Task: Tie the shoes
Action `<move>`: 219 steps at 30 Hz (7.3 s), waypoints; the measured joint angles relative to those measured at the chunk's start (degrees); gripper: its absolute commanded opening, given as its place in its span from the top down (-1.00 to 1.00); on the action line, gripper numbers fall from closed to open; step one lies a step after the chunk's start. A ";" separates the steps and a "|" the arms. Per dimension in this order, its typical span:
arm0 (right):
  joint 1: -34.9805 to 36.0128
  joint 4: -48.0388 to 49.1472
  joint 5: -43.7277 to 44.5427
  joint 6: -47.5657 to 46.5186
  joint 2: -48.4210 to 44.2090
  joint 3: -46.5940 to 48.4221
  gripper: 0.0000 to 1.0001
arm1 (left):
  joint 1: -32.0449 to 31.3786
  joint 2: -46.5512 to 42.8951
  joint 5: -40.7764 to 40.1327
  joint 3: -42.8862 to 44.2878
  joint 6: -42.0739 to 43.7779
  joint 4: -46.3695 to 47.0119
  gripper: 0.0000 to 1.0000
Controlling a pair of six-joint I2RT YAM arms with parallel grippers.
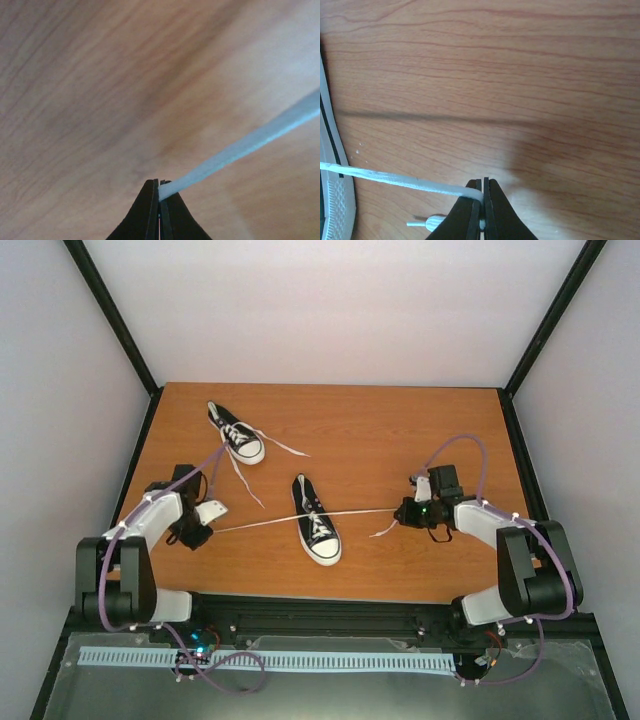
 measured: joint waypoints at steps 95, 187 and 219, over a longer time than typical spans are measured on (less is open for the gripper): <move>28.30 33.07 -9.46 -18.91 18.69 15.30 0.95 | -26.34 2.49 33.68 47.56 -10.97 -12.15 0.98; 35.34 49.20 14.88 -8.85 14.71 4.39 0.94 | -25.94 13.00 47.12 15.76 -36.15 34.49 0.30; 32.00 37.92 -1.09 -23.34 11.87 6.71 0.93 | -26.01 16.17 46.31 24.09 23.58 14.23 0.10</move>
